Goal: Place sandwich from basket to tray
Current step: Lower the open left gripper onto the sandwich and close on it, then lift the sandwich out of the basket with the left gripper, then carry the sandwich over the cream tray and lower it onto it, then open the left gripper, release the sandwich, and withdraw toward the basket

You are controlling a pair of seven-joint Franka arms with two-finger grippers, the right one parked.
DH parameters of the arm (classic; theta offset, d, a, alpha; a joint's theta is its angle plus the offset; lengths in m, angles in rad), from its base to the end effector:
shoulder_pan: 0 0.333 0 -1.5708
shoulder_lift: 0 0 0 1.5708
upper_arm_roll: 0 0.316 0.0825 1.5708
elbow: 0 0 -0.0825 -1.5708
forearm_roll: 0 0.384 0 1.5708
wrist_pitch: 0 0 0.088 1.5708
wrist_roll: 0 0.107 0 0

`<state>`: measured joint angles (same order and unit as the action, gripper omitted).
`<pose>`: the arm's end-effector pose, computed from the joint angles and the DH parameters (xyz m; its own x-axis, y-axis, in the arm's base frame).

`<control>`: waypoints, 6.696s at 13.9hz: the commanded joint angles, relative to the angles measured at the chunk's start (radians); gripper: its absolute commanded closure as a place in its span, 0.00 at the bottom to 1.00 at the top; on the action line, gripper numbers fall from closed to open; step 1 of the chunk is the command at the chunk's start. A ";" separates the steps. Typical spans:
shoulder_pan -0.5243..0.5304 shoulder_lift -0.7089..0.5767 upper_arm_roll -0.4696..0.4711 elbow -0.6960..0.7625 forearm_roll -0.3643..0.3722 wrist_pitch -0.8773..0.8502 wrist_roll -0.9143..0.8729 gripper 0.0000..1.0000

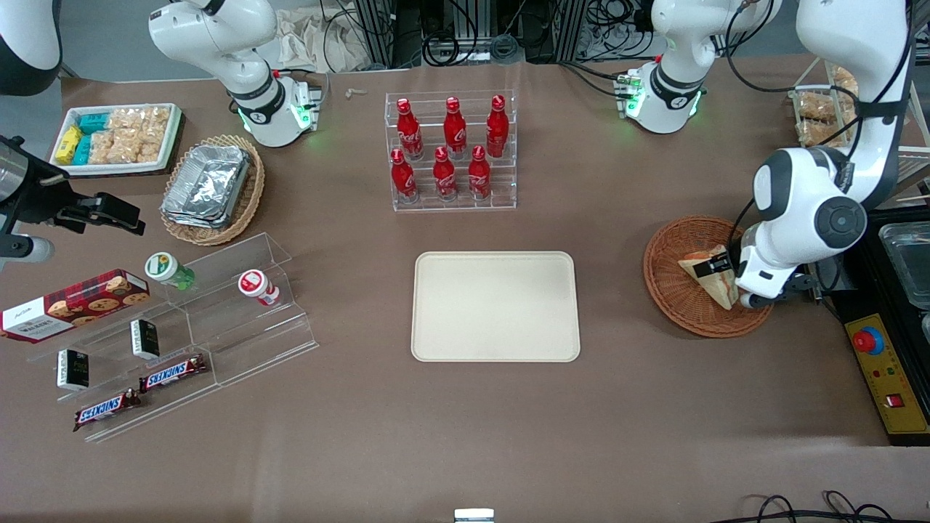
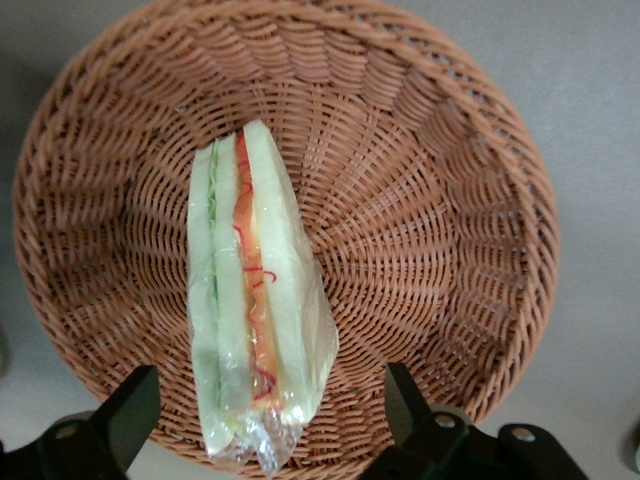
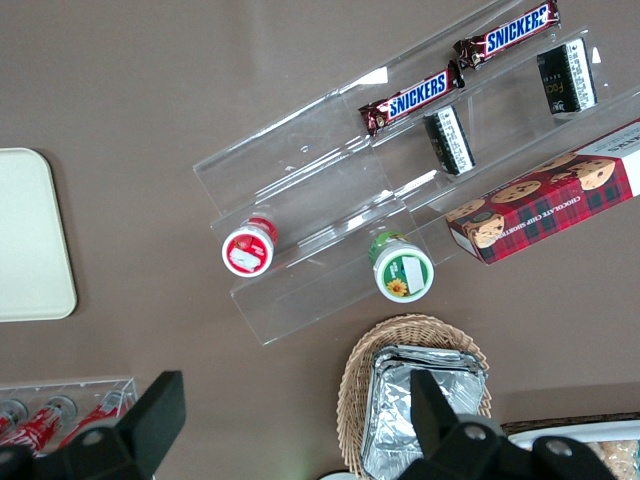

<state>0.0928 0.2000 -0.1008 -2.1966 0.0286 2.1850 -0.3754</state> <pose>0.5282 -0.0032 0.2774 0.9194 0.3418 -0.1945 0.3333 -0.9397 -0.0760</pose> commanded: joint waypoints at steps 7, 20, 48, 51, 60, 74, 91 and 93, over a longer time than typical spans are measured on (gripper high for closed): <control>0.002 0.009 -0.005 -0.055 -0.007 0.071 -0.077 0.15; -0.010 -0.031 -0.017 0.075 -0.007 -0.103 -0.148 0.83; -0.298 0.380 -0.269 0.647 0.039 -0.297 -0.114 1.00; -0.301 0.435 -0.269 0.647 0.037 -0.248 -0.109 1.00; -0.300 0.500 -0.267 0.646 0.037 -0.183 -0.109 0.33; -0.027 0.199 -0.264 0.660 0.019 -0.513 0.103 0.00; 0.104 0.107 -0.160 0.953 0.030 -0.763 0.256 0.00; 0.105 0.107 -0.160 0.953 0.030 -0.763 0.224 0.00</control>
<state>0.2032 0.3074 -0.2637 -1.2564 0.0564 1.4426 -0.1015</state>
